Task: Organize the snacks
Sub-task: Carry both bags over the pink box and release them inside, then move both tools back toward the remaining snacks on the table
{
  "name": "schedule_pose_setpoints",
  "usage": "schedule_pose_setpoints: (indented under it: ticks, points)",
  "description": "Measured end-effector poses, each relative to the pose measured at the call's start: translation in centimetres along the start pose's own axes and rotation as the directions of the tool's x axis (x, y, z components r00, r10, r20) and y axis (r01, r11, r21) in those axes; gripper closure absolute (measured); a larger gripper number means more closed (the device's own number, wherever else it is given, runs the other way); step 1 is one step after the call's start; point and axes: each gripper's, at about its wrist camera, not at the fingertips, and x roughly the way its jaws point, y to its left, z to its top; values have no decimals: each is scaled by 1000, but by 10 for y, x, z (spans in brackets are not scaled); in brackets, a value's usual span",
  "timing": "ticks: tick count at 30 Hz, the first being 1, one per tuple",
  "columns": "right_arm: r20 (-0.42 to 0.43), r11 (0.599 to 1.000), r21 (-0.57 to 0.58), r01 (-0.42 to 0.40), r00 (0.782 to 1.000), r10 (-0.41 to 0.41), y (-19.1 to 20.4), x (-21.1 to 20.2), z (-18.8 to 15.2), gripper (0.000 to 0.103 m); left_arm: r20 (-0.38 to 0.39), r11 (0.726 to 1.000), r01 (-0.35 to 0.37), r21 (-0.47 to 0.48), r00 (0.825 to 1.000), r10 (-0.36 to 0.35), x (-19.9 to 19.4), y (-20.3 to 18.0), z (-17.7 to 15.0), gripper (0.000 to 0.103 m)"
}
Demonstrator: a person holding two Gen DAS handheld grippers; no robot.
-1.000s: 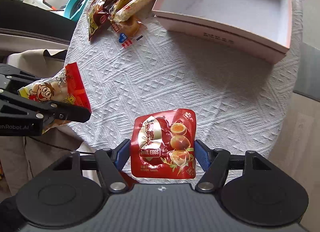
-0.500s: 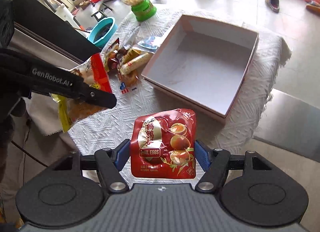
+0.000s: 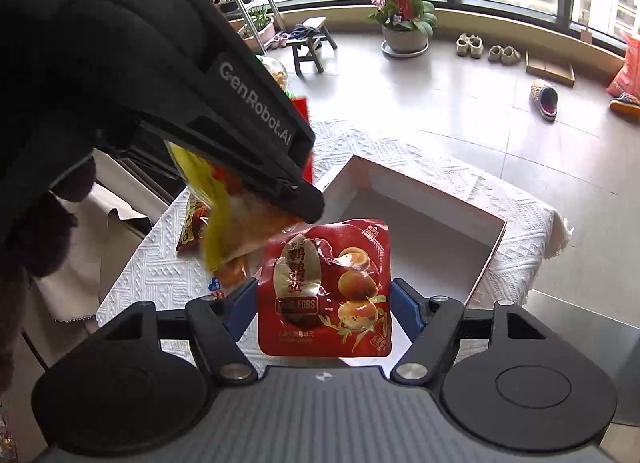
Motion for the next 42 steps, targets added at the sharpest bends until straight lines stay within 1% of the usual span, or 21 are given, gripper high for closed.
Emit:
schedule_pose_setpoints:
  ticks: [3,5,7,10,13,15,19,20,22,23,25,26,29,30,31,32,34,36,37,40,42]
  points:
    - [36,998,68,16,999,-18,-21,20,-6,31,7,999,32,19,999,-32,21,15,9,74]
    - [31,991,105,85,996,-89,-24,38,-12,31,-11,997,78,23,997,-78,36,35,15,74]
    - [14,983,110,149,988,-152,-17,58,-16,31,-53,991,127,34,991,-125,53,60,24,74]
    - [-3,964,131,230,973,-232,0,91,-18,31,-56,975,190,111,981,-185,76,102,41,74]
    - [-54,926,213,311,950,-307,17,126,-13,31,10,972,169,165,985,-173,73,144,48,74]
    - [-106,891,300,342,940,-325,26,145,-10,31,30,977,129,168,990,-135,67,171,50,74]
    - [-146,826,441,350,936,-319,46,154,-18,31,34,981,63,184,997,-71,65,204,63,74]
    - [-148,816,466,342,939,-309,50,152,-23,31,17,982,70,174,997,-74,71,207,68,74]
    - [-155,817,475,329,944,-290,57,150,-29,32,-17,983,116,143,993,-115,81,204,74,74]
    - [-157,824,458,333,943,-294,60,150,-31,32,-15,982,132,133,991,-131,88,201,78,74]
    - [-159,841,416,346,938,-307,63,148,-32,32,21,983,115,143,993,-119,97,185,82,74]
    - [-159,848,402,347,938,-308,62,145,-33,32,28,984,93,151,995,-98,106,174,84,74]
    - [-158,853,374,363,932,-328,57,128,-34,32,-44,979,29,201,999,-20,134,142,84,74]
    - [-151,855,368,365,931,-333,56,122,-36,32,-49,971,6,241,999,6,140,133,81,72]
    - [-142,860,356,366,931,-337,57,115,-39,32,-43,957,-25,290,998,39,143,124,78,73]
    - [-137,863,346,367,930,-340,57,110,-43,32,-12,935,-71,349,997,80,145,116,73,73]
    - [-123,873,315,371,928,-350,60,104,-49,32,24,914,-108,391,994,108,146,113,71,72]
    - [-127,875,278,396,918,-375,63,103,-52,32,18,925,-86,370,996,86,146,122,74,67]
    - [-126,877,276,392,920,-372,66,101,-54,32,5,932,-63,358,998,65,147,128,74,67]
    - [-106,901,309,304,953,-285,75,96,-59,32,-2,924,-19,383,1000,21,147,132,73,67]
    - [-108,918,300,258,966,-236,86,102,-63,32,2,921,6,390,1000,-7,149,133,77,66]
